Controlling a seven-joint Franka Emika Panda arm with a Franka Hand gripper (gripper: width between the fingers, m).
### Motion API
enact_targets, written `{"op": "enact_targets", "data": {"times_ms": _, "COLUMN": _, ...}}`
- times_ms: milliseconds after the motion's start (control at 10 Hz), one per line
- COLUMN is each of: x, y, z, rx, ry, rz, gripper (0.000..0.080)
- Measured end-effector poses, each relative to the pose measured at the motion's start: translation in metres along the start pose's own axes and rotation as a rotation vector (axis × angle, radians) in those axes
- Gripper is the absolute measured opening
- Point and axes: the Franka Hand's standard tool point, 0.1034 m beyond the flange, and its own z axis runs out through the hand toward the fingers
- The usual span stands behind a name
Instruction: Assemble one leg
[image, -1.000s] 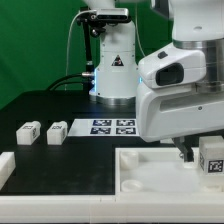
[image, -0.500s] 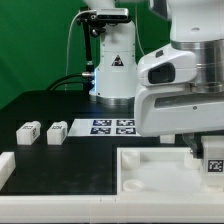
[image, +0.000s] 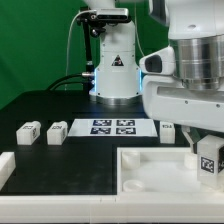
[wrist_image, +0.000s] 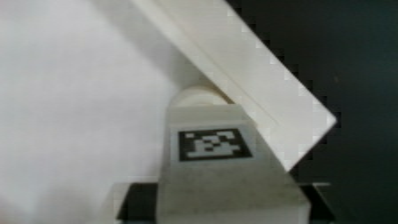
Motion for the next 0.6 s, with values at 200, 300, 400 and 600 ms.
{"op": "enact_targets", "data": {"times_ms": 200, "x": 0.0001, "y": 0.0013, "z": -0.0002, "rx": 0.019, "ry": 0.012, "rz": 0.096, "gripper": 0.0298}}
{"op": "enact_targets", "data": {"times_ms": 300, "x": 0.0001, "y": 0.0013, "z": -0.0002, "rx": 0.019, "ry": 0.012, "rz": 0.096, "gripper": 0.0298}}
{"op": "enact_targets", "data": {"times_ms": 400, "x": 0.0001, "y": 0.0013, "z": -0.0002, "rx": 0.019, "ry": 0.012, "rz": 0.096, "gripper": 0.0298}}
{"op": "enact_targets", "data": {"times_ms": 600, "x": 0.0001, "y": 0.0013, "z": -0.0002, "rx": 0.019, "ry": 0.012, "rz": 0.096, "gripper": 0.0298}}
